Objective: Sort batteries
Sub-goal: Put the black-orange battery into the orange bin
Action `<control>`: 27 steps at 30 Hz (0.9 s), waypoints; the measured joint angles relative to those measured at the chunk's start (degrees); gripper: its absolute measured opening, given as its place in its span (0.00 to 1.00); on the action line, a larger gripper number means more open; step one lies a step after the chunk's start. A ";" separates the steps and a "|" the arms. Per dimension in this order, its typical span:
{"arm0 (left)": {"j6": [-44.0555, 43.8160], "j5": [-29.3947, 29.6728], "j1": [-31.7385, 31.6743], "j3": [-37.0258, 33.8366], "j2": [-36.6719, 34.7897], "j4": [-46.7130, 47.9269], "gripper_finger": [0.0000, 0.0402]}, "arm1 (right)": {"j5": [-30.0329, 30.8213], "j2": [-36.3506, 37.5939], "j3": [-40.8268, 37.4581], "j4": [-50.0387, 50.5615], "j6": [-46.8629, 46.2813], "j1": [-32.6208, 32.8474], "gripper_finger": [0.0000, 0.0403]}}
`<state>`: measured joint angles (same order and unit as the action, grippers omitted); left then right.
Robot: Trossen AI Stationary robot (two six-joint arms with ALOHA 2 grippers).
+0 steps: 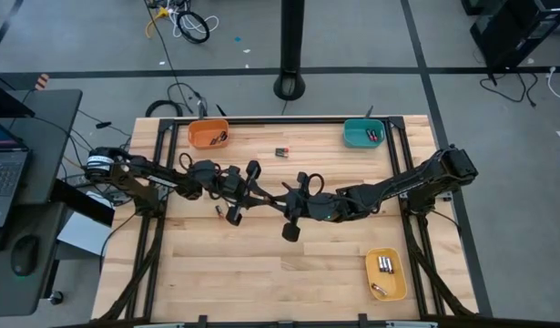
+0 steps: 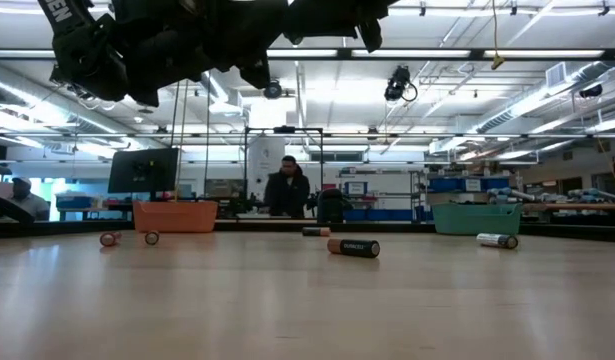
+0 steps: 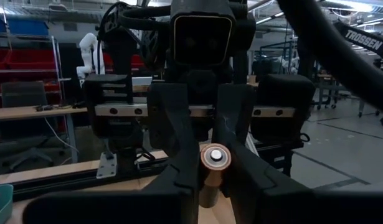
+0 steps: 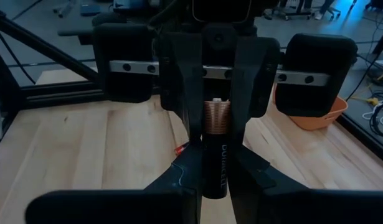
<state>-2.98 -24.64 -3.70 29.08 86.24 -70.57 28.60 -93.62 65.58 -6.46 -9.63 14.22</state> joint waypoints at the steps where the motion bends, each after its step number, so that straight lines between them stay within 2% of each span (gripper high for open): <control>1: 0.00 -0.02 0.00 0.00 0.00 0.00 0.14 | 0.00 0.00 0.00 0.00 -0.02 0.00 0.15; 4: -0.03 0.04 0.00 0.00 0.00 0.02 0.14 | 0.00 0.00 0.00 0.04 0.00 0.00 0.17; 10: -1.32 -0.53 -0.91 0.02 -0.07 0.42 0.14 | 0.71 0.00 0.00 0.24 -0.28 -0.15 0.35; 17: -3.94 -3.49 -5.12 0.01 -0.70 1.70 0.14 | 6.39 0.60 0.00 2.13 0.64 -0.26 0.47; 23: -2.90 -4.59 -9.01 2.07 -4.08 12.96 0.14 | 8.75 3.69 0.00 6.65 0.66 -0.26 0.51; 27: 1.56 -5.20 -12.14 5.32 -8.03 30.03 0.14 | 11.01 5.95 0.00 13.36 0.06 -0.24 0.51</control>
<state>-1.42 -29.85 -15.84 34.40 78.21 -40.54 39.61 -87.67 65.58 6.91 -9.57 13.98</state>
